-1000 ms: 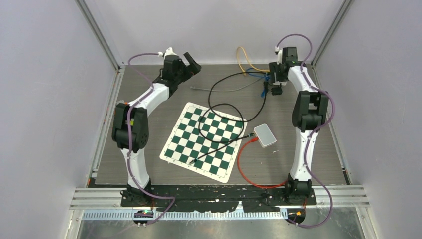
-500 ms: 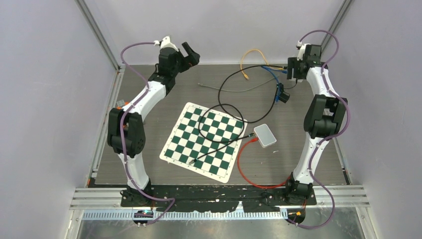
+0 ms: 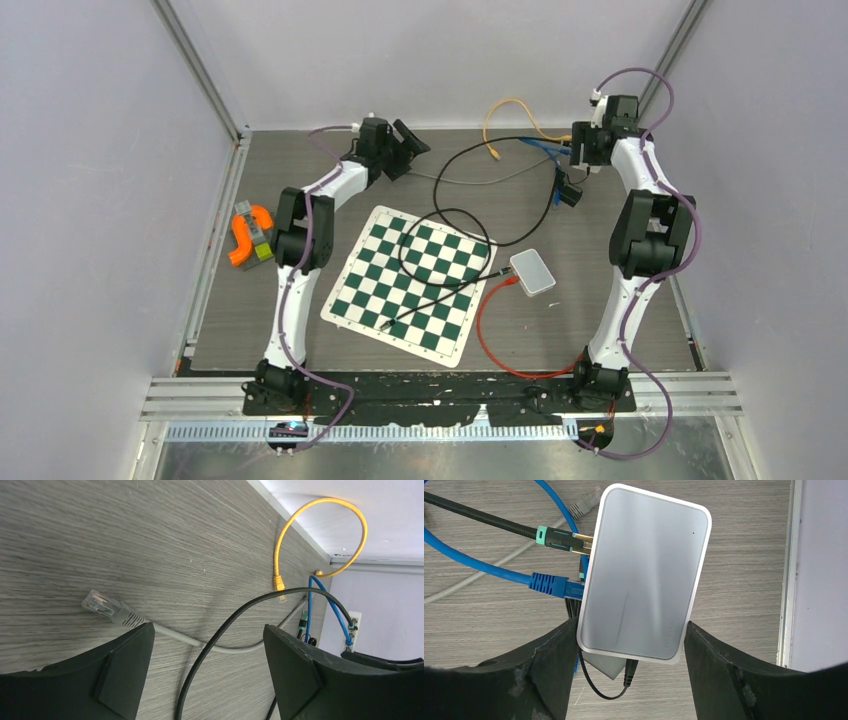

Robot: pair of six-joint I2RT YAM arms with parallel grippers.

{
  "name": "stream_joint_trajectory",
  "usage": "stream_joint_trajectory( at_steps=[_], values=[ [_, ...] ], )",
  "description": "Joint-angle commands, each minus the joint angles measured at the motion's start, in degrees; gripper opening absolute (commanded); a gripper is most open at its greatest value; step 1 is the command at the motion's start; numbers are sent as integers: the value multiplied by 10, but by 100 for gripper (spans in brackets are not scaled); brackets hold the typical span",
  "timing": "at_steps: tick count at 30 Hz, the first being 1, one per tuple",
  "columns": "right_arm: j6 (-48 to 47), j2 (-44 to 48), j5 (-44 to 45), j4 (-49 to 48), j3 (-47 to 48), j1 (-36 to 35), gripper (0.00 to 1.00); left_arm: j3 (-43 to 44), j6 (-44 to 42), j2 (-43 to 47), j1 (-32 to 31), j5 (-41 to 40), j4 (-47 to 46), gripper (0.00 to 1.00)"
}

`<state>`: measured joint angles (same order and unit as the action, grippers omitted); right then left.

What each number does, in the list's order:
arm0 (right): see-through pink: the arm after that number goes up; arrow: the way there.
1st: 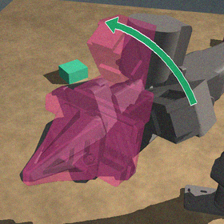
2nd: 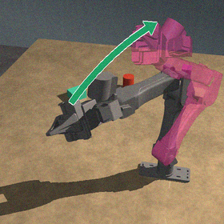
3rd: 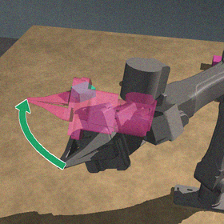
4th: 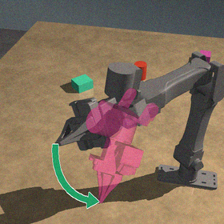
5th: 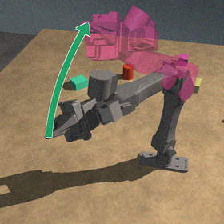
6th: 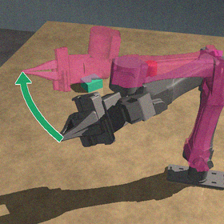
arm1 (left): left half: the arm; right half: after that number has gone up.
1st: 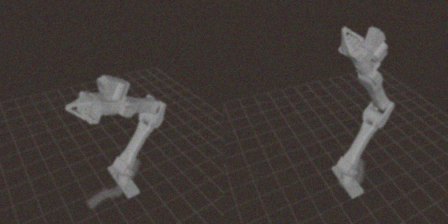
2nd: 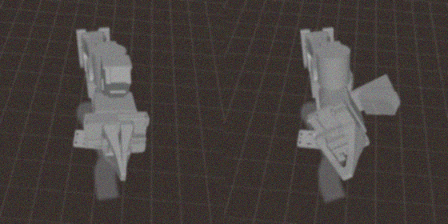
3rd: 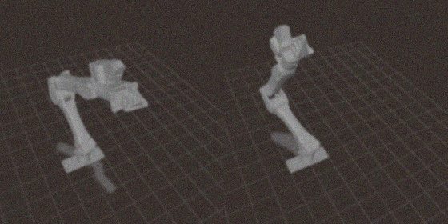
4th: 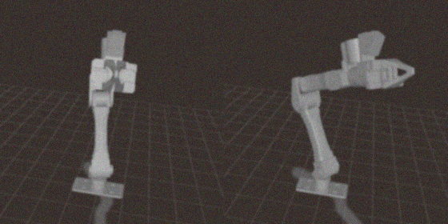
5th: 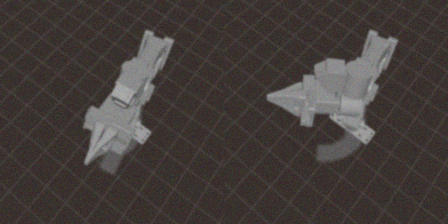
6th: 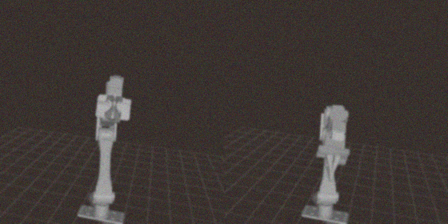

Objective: Insert the plug into the switch port
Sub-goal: Pick up the connector from the center of the board.

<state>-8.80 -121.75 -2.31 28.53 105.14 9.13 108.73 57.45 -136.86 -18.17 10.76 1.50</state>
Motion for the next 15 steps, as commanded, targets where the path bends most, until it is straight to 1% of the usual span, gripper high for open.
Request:
stream_joint_trajectory(
  at_steps=[1,6,7,11,15],
  values=[
    [14,13,10,-10,-4,9,49,58,57,-12,-5,20,-3,82],
    [22,4,-1,-17,-15,20,53,88,66,-34,-5,3,29,82],
    [24,2,-4,-18,-16,22,56,91,74,-36,-5,-4,38,81],
    [28,-1,-13,-17,-15,23,61,80,97,-34,-6,-29,52,74],
    [31,17,-14,-12,-16,23,66,75,115,-36,-10,-48,51,68]
  ],
)
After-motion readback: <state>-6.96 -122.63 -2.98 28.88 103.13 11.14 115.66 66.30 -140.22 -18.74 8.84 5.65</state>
